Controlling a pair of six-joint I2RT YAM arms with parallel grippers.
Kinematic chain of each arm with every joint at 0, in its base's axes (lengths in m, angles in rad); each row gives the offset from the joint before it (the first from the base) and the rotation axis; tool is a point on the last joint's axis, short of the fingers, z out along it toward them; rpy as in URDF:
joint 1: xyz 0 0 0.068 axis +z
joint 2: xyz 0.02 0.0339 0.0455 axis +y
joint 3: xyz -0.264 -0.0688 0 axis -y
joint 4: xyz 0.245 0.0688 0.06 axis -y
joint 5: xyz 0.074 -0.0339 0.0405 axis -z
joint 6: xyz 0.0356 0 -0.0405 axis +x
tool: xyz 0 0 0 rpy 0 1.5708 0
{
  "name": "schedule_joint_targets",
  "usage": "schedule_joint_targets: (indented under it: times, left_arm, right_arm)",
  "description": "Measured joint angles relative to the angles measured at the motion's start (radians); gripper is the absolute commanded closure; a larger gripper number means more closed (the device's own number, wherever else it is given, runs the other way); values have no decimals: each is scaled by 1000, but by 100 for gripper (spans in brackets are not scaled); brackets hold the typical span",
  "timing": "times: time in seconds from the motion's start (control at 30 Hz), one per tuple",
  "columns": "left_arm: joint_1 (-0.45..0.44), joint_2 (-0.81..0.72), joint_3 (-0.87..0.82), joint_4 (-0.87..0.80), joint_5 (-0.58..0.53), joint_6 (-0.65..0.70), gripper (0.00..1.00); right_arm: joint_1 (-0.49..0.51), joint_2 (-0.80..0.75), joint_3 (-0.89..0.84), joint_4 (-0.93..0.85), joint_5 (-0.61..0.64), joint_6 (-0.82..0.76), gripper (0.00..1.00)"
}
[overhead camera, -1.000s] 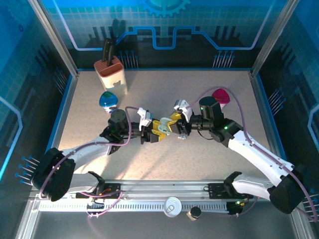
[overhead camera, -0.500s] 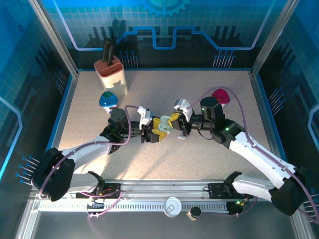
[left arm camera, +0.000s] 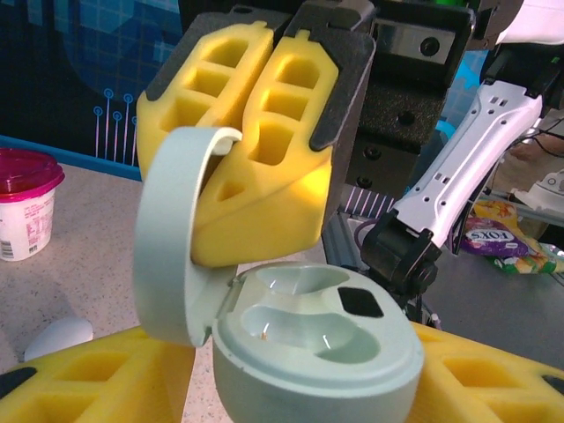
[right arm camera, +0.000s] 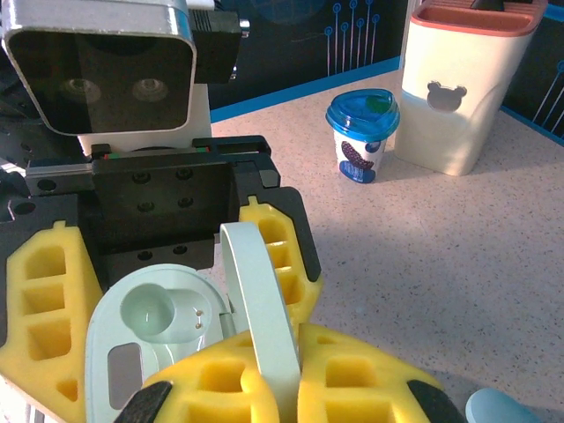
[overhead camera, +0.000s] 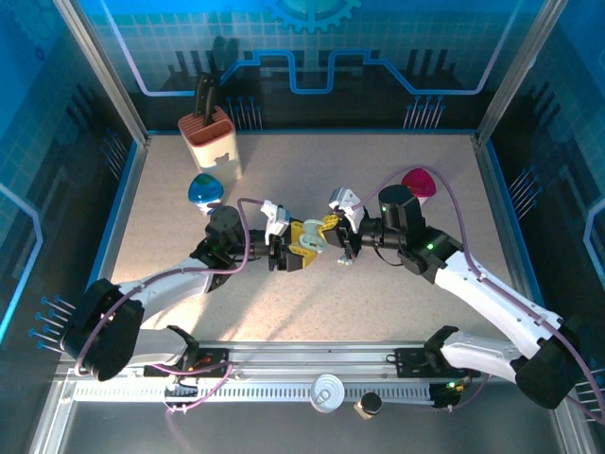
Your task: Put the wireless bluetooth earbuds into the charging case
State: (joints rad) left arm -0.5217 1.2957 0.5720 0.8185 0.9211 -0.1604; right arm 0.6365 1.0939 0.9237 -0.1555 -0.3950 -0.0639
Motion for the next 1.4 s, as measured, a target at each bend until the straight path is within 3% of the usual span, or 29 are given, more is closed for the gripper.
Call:
schedule_joint_targets:
  times: [0.17, 0.37, 0.53, 0.7, 0.8, 0.9, 1.13, 1.4]
  left_arm:
    - [0, 3, 1, 20, 0, -14, 43]
    - [-2, 7, 2, 32, 6, -25, 66]
    - [-1, 13, 3, 32, 9, -25, 72]
    - [2, 14, 3, 33, 7, -22, 71]
    - [16, 23, 3, 48, -5, -24, 71]
    - [44, 34, -6, 82, -21, -29, 71]
    - [100, 68, -47, 198, -63, -82, 71]
    - [120, 82, -53, 274, -72, -123, 71]
  right_arm:
    - [0, 0, 0, -1, 2, -6, 100]
    - [4, 0, 0, 0, 22, -9, 100]
    - [4, 0, 0, -1, 29, -16, 98]
    - [2, -3, 0, 5, 36, 14, 49]
    - [-21, -38, -3, 19, 32, 63, 35]
    - [-60, -111, -19, 45, 21, 118, 29]
    - [-193, -270, -138, 79, 50, 325, 34]
    - [-247, -111, -223, -51, 111, 531, 46]
